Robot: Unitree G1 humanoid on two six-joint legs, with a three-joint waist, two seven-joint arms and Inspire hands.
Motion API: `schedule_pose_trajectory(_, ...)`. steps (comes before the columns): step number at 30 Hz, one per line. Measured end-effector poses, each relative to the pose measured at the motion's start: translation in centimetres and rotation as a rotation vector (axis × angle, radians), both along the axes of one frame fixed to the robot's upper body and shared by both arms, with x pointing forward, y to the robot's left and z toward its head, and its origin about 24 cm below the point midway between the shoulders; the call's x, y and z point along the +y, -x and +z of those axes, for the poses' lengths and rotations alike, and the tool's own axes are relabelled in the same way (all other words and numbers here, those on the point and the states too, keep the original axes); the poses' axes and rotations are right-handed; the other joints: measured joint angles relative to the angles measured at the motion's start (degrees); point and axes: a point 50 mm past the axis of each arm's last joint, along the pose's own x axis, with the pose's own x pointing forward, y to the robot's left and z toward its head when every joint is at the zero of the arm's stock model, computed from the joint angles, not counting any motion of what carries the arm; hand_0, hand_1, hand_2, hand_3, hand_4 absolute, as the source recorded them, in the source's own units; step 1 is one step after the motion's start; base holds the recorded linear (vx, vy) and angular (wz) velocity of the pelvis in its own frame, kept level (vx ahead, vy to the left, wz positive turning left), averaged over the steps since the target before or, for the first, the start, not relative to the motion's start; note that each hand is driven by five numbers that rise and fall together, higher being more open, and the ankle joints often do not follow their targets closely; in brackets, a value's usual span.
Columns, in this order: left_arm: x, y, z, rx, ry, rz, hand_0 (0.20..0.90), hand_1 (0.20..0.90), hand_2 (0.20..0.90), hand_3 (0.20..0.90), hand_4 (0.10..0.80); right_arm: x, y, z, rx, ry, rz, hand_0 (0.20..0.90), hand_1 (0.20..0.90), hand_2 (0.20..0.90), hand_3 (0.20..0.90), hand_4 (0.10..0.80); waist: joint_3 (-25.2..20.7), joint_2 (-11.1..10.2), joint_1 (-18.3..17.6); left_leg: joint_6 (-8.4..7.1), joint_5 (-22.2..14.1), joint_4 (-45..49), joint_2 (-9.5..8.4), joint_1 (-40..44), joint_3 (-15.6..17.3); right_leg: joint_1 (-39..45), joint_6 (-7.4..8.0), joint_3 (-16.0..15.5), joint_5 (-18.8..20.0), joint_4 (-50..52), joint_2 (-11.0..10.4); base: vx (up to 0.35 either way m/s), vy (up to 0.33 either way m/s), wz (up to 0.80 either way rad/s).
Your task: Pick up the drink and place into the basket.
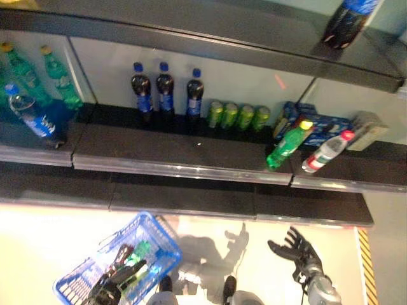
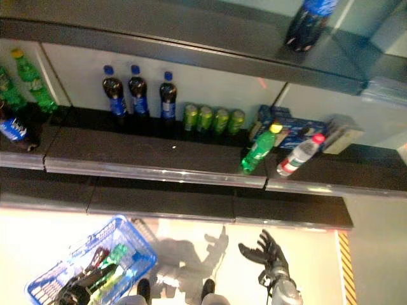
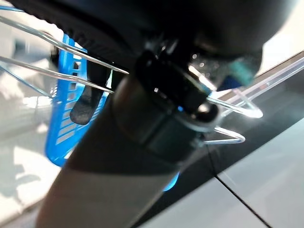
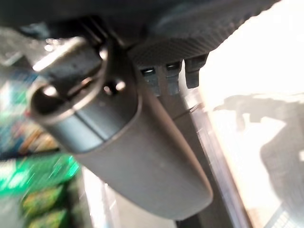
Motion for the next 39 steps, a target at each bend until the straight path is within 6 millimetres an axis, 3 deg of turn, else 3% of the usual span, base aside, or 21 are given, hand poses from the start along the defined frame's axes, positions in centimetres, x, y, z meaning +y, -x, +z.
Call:
schedule_pose_trajectory(3,-0.1,1.2,-0.9,0.078,-0.005,-0.010,0.300,0.300,0.300,0.200,0.100,-0.2,2.7,-1.9,0.127,-0.040,-0.013,0.900,0.900,0.900,0.900,0.800,-0.9,0.2,-0.4,0.57,-0.8,-0.4,0.38,0.2,2.1,-1.4,-0.16,-0.3,1.6,0.4,0.2,-0.045,-0.083,-0.57)
schedule_pose_trajectory(6,-0.7,2.9,-1.7,0.144,-0.007,-0.012,0.300,0.300,0.300,0.200,0.100,-0.1,6.0,-3.3,0.261,-0.081,-0.027,0.900,0.900,0.900,0.900,0.800,-2.5,2.7,-0.2,0.13,-0.8,-0.4,2.87,0.5,3.9,-4.3,-0.32,-0.3,-5.4,10.2,2.3,0.015,-0.144,-0.34)
schedule_pose_trajectory(8,-1.0,3.6,-2.1,0.163,-0.005,0.001,0.300,0.300,0.300,0.200,0.100,0.0,7.0,-3.6,0.300,-0.090,-0.024,0.900,0.900,0.900,0.900,0.800,-3.5,3.1,-0.3,-0.42,-0.5,-0.4,2.81,0.3,3.9,-4.5,-1.27,-0.2,-7.7,10.6,2.4,0.048,-0.130,-0.14)
schedule_pose_trajectory(9,-1.7,4.4,-2.6,0.202,0.017,0.016,0.300,0.300,0.300,0.200,0.100,0.0,8.0,-3.8,0.338,-0.097,-0.027,0.900,0.900,0.900,0.900,0.800,-5.7,4.3,-0.5,-0.95,-0.4,-0.4,2.56,-0.3,2.1,-4.1,-3.24,0.0,-6.8,7.1,3.4,0.051,-0.091,-0.08)
schedule_pose_trajectory(11,-2.4,4.9,-2.9,0.219,0.033,0.021,0.300,0.300,0.300,0.200,0.100,0.1,8.6,-3.9,0.357,-0.109,-0.028,0.900,0.900,0.900,0.900,0.800,-7.4,5.4,-0.3,-1.24,-0.4,-0.4,2.99,-0.3,0.9,-1.9,-3.73,0.1,-4.5,2.3,4.8,0.061,-0.090,-0.14)
schedule_pose_trajectory(15,-3.2,5.0,-3.2,0.231,0.051,-0.035,0.300,0.300,0.300,0.200,0.100,0.1,8.8,-4.0,0.376,-0.124,-0.035,0.900,0.900,0.900,0.900,0.800,-9.2,7.1,-0.4,-1.67,-0.4,-0.4,3.44,0.6,0.3,1.2,-4.41,0.0,-2.2,-2.5,6.1,0.046,-0.069,-0.04)
schedule_pose_trajectory(31,-3.1,4.8,-3.1,0.245,0.035,-0.157,0.300,0.300,0.300,0.200,0.100,0.9,8.8,-4.3,0.403,-0.188,0.021,0.900,0.900,0.900,0.900,0.800,-10.0,7.0,-1.5,-1.14,-0.4,0.0,2.07,0.1,-1.0,1.3,-4.01,-0.5,-2.2,-2.3,5.1,0.000,-0.003,0.01)
schedule_pose_trajectory(39,-3.2,5.0,-3.2,0.258,0.036,-0.166,0.300,0.300,0.300,0.200,0.100,1.1,8.9,-4.3,0.407,-0.200,0.039,0.900,0.900,0.900,0.900,0.800,-10.0,7.1,-1.5,-0.91,-1.2,-0.4,2.24,0.7,-1.0,2.0,-3.62,-0.4,-2.8,-2.4,4.7,0.000,0.000,0.00)
